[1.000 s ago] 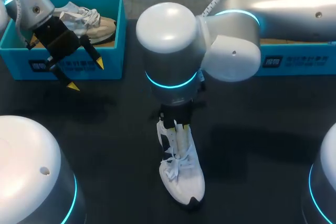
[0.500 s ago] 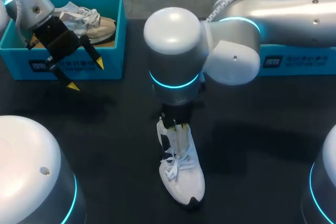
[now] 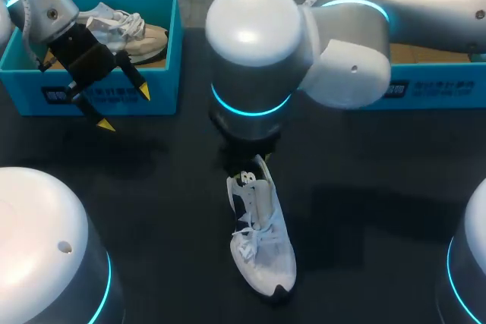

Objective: Take the shoe out of the shoebox, open the shoe tongue, remove and reinsert the insole, then place the shoe into the shoebox

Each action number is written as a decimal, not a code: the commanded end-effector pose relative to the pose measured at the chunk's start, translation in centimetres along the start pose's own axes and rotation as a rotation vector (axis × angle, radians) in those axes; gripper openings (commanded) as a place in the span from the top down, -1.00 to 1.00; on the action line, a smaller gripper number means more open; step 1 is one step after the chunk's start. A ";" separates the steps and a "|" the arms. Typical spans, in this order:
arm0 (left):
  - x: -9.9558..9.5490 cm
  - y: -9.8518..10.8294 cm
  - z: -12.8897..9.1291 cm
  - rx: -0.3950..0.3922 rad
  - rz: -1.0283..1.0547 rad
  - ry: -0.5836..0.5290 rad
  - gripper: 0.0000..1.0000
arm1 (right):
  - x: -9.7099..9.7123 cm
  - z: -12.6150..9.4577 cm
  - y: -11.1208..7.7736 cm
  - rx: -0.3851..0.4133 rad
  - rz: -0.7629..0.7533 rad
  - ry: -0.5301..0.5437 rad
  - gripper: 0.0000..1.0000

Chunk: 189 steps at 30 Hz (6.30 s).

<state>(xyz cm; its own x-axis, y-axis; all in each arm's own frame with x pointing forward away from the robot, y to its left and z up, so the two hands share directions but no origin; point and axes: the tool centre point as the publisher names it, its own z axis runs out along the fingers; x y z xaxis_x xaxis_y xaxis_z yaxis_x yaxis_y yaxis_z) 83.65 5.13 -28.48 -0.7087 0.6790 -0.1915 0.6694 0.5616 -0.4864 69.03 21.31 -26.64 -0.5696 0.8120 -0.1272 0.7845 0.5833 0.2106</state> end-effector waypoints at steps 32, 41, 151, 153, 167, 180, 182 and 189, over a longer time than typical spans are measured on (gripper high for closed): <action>-0.1 0.0 -0.1 -0.001 0.000 0.004 -1.00 | -0.7 -2.7 1.5 0.021 -0.759 0.006 -1.00; -0.1 0.0 -0.1 -0.001 0.000 0.004 -1.00 | -1.7 -1.9 3.5 0.071 -0.993 -0.051 -1.00; -0.1 0.0 -0.1 -0.001 0.000 0.004 -1.00 | -4.8 15.9 6.5 0.077 -1.129 0.183 1.00; -0.1 0.0 -0.1 -0.001 0.000 0.004 -1.00 | -4.7 15.7 6.4 0.076 -1.127 0.180 1.00; -0.1 0.0 -0.1 -0.001 0.000 0.004 -1.00 | -5.3 11.2 6.7 0.102 -1.097 0.105 1.00; -0.1 0.0 -0.1 -0.001 0.000 0.004 -1.00 | -9.6 4.2 7.8 0.128 -1.069 0.028 1.00; -0.1 0.0 -0.1 -0.001 0.000 0.004 -1.00 | -10.4 3.7 7.9 0.132 -1.068 0.019 1.00; -0.1 0.0 -0.1 -0.001 0.000 0.004 -1.00 | -14.5 1.3 8.0 0.090 -1.080 0.011 1.00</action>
<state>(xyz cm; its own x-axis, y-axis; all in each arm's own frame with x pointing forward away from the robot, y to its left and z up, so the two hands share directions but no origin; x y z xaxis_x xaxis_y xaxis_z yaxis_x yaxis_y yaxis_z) 83.65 5.13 -28.48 -0.7087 0.6790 -0.1916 0.6694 0.5615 -0.4864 83.88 16.70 -26.33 -0.9740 -0.1253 -0.1887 -0.1041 0.9875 -0.1185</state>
